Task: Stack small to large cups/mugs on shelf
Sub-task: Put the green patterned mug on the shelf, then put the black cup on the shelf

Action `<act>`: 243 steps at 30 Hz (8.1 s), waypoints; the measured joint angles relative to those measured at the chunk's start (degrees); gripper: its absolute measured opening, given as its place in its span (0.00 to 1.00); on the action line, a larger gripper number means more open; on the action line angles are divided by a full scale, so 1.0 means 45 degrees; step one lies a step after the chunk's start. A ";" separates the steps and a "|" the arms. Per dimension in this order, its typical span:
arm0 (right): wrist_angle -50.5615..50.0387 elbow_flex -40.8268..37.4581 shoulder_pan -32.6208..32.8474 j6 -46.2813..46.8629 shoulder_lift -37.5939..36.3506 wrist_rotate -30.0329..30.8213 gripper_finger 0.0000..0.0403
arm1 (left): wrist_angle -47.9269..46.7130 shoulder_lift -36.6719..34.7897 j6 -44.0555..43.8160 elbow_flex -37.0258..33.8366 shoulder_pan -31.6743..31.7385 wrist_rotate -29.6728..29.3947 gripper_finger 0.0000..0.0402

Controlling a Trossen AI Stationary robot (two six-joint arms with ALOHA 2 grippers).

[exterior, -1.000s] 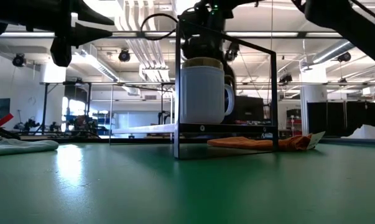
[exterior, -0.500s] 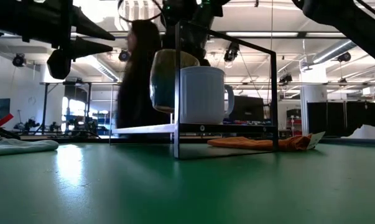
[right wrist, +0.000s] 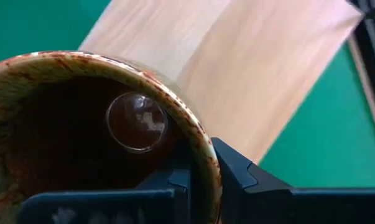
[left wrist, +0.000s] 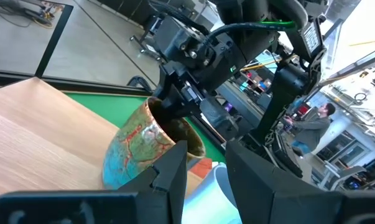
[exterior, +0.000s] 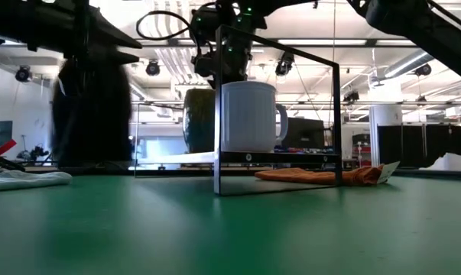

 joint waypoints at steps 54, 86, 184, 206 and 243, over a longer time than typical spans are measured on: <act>0.0097 0.0675 -0.0030 -0.0768 -0.4240 -0.0516 0.39 | -1.0933 0.0098 0.2095 0.6526 0.0005 0.2057 0.16; -0.4095 0.0350 0.0073 -0.0807 -0.7116 0.0596 0.39 | -1.8117 0.5469 0.0315 1.0885 -0.0041 0.9495 0.16; -0.4095 0.0233 0.0036 -0.1370 -0.7141 0.0703 0.39 | -2.1590 0.9068 -0.5017 1.2225 -0.5076 1.1375 0.00; -0.4095 0.0233 0.0025 -0.1462 -0.7141 0.0703 0.39 | -2.1454 0.7811 -0.5543 1.2356 -0.4157 0.9758 0.00; -0.4095 -0.0602 -0.0831 -0.1465 -0.7184 0.0699 0.39 | -2.3485 0.5706 0.1433 1.4491 0.5949 0.6831 0.00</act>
